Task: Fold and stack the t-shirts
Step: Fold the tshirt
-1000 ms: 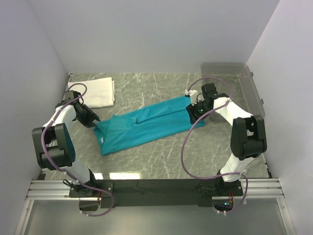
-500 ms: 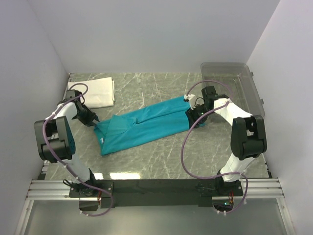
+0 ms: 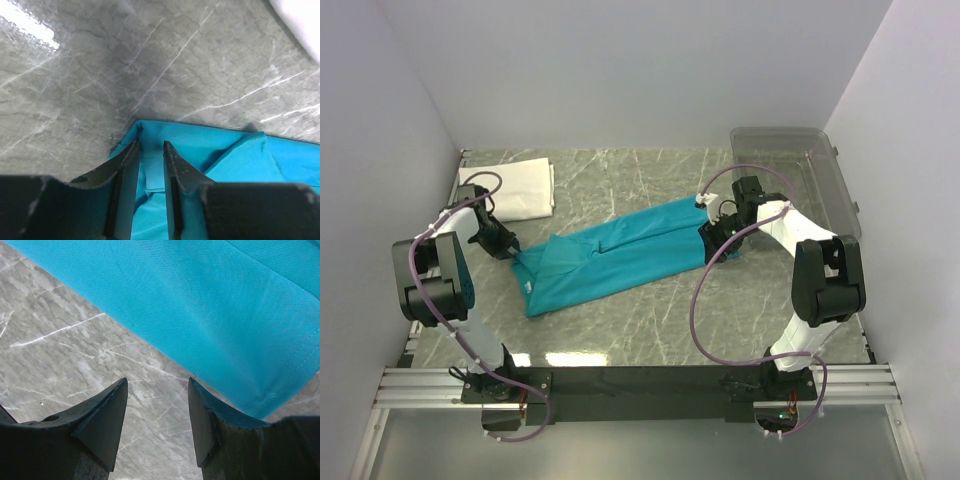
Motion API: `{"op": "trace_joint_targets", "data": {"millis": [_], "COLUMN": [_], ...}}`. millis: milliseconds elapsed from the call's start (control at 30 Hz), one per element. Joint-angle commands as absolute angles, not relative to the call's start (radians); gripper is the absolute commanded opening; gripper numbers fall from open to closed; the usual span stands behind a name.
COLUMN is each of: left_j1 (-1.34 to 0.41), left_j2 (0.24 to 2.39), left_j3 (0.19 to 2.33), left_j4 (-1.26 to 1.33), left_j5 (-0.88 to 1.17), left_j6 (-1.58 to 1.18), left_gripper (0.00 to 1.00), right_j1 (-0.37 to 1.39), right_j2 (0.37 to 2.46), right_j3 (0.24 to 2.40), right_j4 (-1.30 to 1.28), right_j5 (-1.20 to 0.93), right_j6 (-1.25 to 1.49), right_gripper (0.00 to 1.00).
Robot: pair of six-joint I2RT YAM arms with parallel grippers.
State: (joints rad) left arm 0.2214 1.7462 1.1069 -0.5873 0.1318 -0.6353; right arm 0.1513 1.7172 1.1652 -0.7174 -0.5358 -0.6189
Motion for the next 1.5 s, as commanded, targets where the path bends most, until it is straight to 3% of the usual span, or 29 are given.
{"op": "trace_joint_targets", "data": {"millis": [0,33,267,533,733,933,1033,1200,1300,1467], "left_j1": [0.226,0.227,0.227,0.224,0.221,0.224,0.224,0.227,0.239,0.258], "left_j2": [1.769,1.79,1.88,1.891,1.852,1.774,1.699,1.603,1.543,1.43], "left_j3": [1.134,1.132,1.172,1.31,1.298,1.272,1.276,1.293,1.27,1.157], "left_j4": [-0.578,-0.569,-0.549,-0.54,-0.517,-0.511,-0.506,-0.557,-0.6,-0.601], "left_j5": [0.114,0.115,0.092,-0.027,-0.015,-0.077,-0.087,-0.12,-0.137,-0.012], "left_j6": [-0.611,-0.612,-0.604,-0.568,-0.534,-0.518,-0.517,-0.529,-0.571,-0.603], "left_gripper": [0.31,0.3,0.01,0.01,0.01,0.26,0.34,0.55,0.81,0.81], "right_j1": [0.161,0.164,0.193,0.23,0.241,0.256,0.273,0.318,0.339,0.387], "right_j2": [1.687,1.686,1.674,1.672,1.677,1.698,1.706,1.681,1.675,1.72], "right_j3": [1.198,1.198,1.2,1.2,1.212,1.249,1.25,1.2,1.175,1.18], "right_j4": [-0.724,-0.724,-0.718,-0.706,-0.701,-0.704,-0.706,-0.727,-0.767,-0.756], "right_j5": [-0.56,-0.561,-0.571,-0.572,-0.568,-0.551,-0.538,-0.555,-0.552,-0.456], "right_j6": [-0.615,-0.615,-0.609,-0.595,-0.594,-0.615,-0.67,-1.006,-1.211,-1.253], "right_gripper": [0.59,0.59,0.59,0.59,0.59,0.59,0.61,0.66,0.68,0.67]}}
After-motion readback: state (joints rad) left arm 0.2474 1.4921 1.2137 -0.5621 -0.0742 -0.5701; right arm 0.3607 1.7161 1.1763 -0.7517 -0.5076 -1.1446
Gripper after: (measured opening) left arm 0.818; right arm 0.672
